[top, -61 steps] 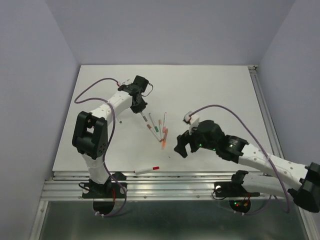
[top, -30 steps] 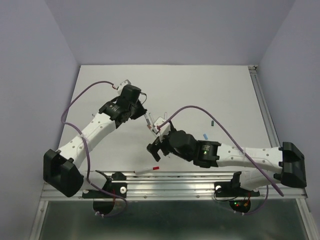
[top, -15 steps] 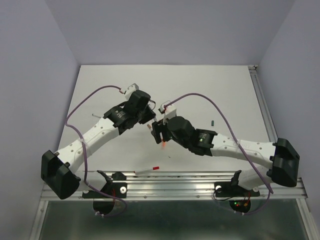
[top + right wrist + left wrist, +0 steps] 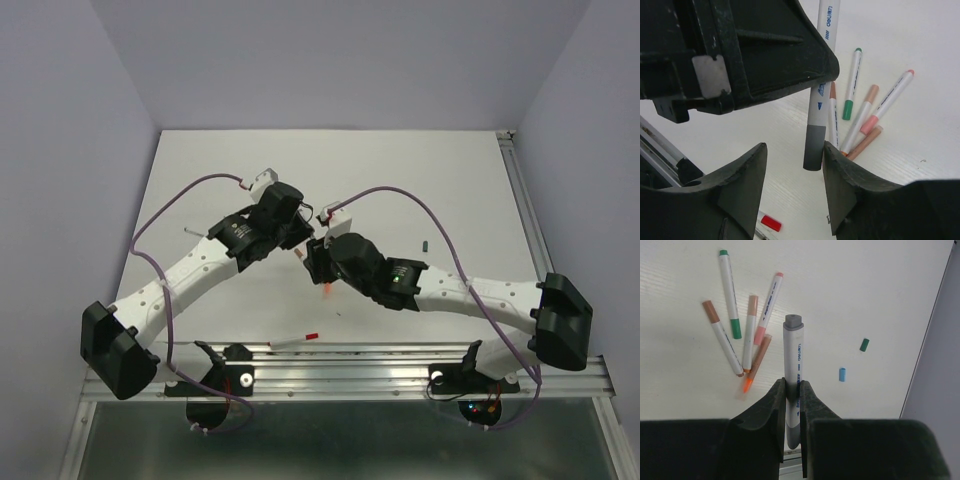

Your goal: Open the pen caps

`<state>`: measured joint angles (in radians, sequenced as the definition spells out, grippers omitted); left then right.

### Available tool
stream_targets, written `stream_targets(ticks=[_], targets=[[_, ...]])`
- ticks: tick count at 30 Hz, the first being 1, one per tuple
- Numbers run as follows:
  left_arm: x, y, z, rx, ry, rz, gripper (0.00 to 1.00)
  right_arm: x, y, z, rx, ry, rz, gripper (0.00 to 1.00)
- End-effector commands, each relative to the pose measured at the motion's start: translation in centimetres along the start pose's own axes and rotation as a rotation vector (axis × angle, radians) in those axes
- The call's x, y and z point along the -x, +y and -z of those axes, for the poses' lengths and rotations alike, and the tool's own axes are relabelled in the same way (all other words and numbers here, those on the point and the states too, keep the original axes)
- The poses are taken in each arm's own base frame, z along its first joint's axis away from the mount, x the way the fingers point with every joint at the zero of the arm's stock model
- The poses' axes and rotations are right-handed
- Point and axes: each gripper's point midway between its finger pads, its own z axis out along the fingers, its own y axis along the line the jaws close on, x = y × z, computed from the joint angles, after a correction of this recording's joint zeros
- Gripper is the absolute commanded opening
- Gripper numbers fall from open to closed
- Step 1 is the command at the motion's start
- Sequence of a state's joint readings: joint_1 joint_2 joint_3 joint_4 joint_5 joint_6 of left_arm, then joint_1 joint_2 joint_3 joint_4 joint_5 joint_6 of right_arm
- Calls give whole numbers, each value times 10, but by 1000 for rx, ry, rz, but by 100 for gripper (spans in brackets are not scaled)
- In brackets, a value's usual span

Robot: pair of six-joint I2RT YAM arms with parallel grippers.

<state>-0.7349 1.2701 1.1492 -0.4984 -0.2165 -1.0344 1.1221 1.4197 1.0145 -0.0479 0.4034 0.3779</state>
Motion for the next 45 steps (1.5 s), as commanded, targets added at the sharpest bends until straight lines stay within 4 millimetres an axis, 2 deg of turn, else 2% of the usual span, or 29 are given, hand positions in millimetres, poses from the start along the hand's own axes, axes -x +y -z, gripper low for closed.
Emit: stream_targets(ticks=[1,2,5,10,11,15,18,21,26,28,30,31,32,36,38,39,42,43,44,45], targets=[[1,-1,7,-21,-17,13,0,40,9,2,1,-112,-63,49],[1,-2,7,-21,-17,16,0,41,9,2,2,-110,-63,42],[1,-2,7,-22,-15,17,0,40,8,1,-6,-110,-67,37],[-2,-6,8,-47,1,17,0,33,-1,0,-53,-88,-68,22],[-4,-7,9,-60,10,17,0,33,-3,0,-63,-92,-71,14],[-7,-7,8,-56,22,5,0,37,-5,3,-70,-111,-87,1],[-9,-7,6,-54,31,5,31,36,-3,5,-50,-115,-84,1],[-10,-7,4,-52,40,5,34,42,2,7,-19,-137,-96,1],[-8,-9,6,-56,34,5,36,41,0,7,-32,-134,-105,1],[-7,-8,6,-49,29,3,34,41,1,7,-25,-133,-108,1],[-5,-8,7,-51,19,8,25,41,1,7,-24,-133,-110,1],[-5,-7,6,-44,14,5,7,41,1,7,-23,-130,-114,1],[-3,-6,6,-41,9,10,0,41,2,8,-17,-129,-116,1],[1,-3,3,-15,-21,11,0,41,10,15,41,-122,-125,1],[12,2,1,11,-75,20,0,37,13,20,68,-103,-125,1],[26,5,2,34,-139,29,0,25,12,25,81,-61,-129,1],[58,17,0,86,-235,34,0,4,19,42,171,1,-152,1],[79,27,-1,116,-278,62,0,-20,15,45,173,61,-176,1],[93,36,-3,132,-302,78,0,-33,14,49,183,98,-191,1],[114,51,-8,169,-338,110,0,-38,20,58,231,119,-236,1]])
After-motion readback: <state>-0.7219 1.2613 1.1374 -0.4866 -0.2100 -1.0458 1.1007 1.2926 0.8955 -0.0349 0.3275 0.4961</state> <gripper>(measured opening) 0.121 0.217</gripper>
